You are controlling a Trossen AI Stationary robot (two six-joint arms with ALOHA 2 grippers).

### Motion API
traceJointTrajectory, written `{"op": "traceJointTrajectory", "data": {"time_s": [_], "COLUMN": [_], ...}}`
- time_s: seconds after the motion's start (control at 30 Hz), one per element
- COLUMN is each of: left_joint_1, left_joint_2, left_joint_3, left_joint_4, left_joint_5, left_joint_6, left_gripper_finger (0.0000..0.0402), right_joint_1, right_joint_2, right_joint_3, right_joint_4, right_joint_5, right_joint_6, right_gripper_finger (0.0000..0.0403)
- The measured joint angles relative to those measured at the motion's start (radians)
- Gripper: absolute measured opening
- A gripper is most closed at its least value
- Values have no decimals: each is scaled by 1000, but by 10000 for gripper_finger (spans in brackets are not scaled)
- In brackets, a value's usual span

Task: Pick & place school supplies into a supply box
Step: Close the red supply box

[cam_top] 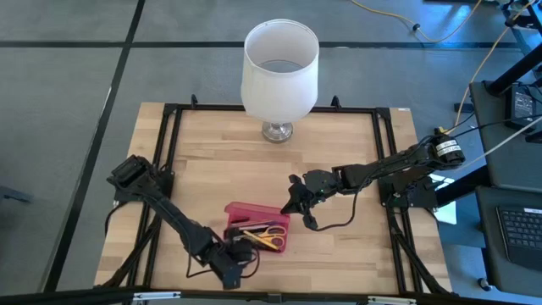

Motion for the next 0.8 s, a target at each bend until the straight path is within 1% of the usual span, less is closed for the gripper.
{"op": "traceJointTrajectory", "data": {"time_s": [0.17, 0.23, 0.27, 0.37, 0.53, 0.67, 0.8], "left_joint_1": [-58, -85, -97, -129, -151, -169, -228], "left_joint_2": [-7, -7, -7, -7, -6, -6, -6], "left_joint_3": [0, -1, -3, -21, -64, -101, -151], "left_joint_4": [13, 23, 30, 29, 66, 133, 185], "left_joint_5": [48, 39, 12, -117, -270, -395, -523], "left_joint_6": [-121, -170, -191, -263, -361, -402, -408], "left_gripper_finger": [155, 153, 152, 150, 154, 154, 150], "right_joint_1": [0, 2, 3, 7, 7, 7, 7], "right_joint_2": [0, 0, 0, 0, 0, 0, 0], "right_joint_3": [0, 0, 0, 0, 0, 0, 0], "right_joint_4": [0, 0, 0, 0, 0, 0, -1], "right_joint_5": [0, 0, 0, 1, 1, 0, 0], "right_joint_6": [16, 16, 16, 16, 16, 16, 16], "right_gripper_finger": [14, 14, 14, 14, 14, 14, 14]}}
